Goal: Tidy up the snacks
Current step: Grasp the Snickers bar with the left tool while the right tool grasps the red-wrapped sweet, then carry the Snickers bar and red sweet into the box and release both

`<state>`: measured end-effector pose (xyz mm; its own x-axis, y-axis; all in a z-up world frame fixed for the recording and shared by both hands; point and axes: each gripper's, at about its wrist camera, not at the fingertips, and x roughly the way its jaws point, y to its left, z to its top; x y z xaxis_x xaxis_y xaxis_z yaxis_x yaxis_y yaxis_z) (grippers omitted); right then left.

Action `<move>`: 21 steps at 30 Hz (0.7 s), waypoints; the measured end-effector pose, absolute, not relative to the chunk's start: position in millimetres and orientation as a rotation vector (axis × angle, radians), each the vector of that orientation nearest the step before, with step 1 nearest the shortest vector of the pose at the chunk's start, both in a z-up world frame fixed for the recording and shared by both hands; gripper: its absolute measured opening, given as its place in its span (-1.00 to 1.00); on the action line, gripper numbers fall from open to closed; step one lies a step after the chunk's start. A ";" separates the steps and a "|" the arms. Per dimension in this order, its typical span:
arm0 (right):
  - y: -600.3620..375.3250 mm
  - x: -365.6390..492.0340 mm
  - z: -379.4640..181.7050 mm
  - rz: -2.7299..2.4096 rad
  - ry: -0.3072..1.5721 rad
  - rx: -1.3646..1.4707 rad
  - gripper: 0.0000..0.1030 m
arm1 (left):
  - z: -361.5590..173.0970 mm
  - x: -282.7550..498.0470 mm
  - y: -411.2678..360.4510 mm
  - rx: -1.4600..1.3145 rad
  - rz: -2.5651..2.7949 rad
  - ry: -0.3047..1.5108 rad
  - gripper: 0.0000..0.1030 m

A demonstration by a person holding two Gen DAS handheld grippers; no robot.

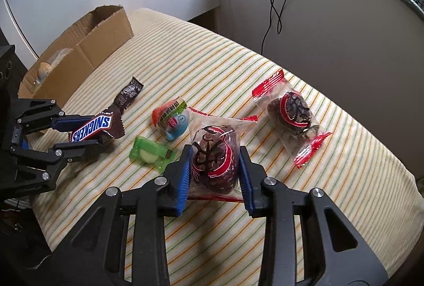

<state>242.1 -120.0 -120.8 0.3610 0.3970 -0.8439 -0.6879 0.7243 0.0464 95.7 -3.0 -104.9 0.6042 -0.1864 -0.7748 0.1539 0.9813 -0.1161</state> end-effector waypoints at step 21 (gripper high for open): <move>-80.2 202.9 -51.6 0.776 0.835 -0.338 -0.34 | -49.9 41.5 54.1 -0.084 -0.088 0.734 -0.47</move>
<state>202.9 -80.2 -51.6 0.4230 0.4807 -0.7681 -0.7309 0.6820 0.0243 41.5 54.1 -49.9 0.7388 -0.1099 -0.6649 0.0509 0.9929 -0.1075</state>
